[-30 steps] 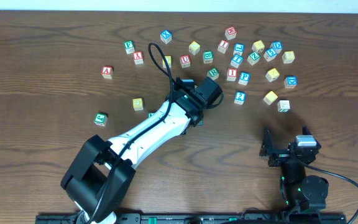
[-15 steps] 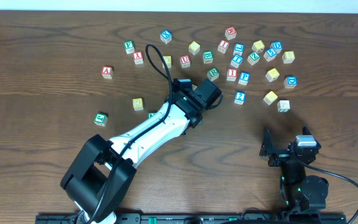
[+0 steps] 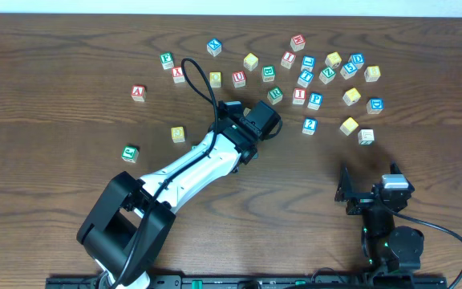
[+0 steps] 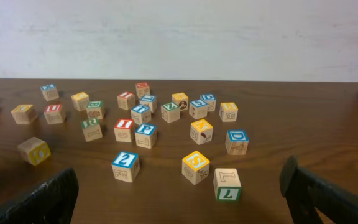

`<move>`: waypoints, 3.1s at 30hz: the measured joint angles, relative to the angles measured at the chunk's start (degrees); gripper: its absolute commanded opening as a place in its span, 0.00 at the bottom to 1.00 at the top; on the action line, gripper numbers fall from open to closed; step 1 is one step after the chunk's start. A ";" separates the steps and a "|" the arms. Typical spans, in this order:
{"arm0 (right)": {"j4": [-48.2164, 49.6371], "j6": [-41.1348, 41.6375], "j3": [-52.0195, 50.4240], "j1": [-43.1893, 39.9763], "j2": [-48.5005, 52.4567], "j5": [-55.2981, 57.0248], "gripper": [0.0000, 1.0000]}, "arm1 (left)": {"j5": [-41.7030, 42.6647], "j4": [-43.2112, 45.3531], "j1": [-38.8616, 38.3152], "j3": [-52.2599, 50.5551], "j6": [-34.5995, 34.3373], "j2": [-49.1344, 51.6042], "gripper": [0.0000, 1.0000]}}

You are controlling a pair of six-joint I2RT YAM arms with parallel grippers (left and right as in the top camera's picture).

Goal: Spell out NEURIPS
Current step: 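Carry the red U block toward the right of the red E, then lower the red U block beside the right side of the red E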

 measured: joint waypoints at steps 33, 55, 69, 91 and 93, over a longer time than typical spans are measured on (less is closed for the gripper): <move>0.00 0.00 0.00 0.00 0.00 -0.02 0.99 | 0.02 4.66 0.39 -3.43 -0.17 1.25 0.07; 0.02 0.00 0.00 0.00 0.00 -0.02 0.99 | 0.00 6.60 1.22 -5.29 -0.17 1.36 0.08; 0.00 0.00 0.00 0.00 0.00 0.00 0.99 | 0.07 6.34 1.53 -5.29 -0.15 1.36 0.08; 0.00 0.00 0.00 0.00 0.00 0.00 0.99 | 0.57 6.40 1.57 -5.42 0.28 1.36 0.07; 0.02 0.00 0.00 0.00 0.00 -0.02 0.99 | 0.87 6.82 1.57 -5.42 0.74 1.36 0.08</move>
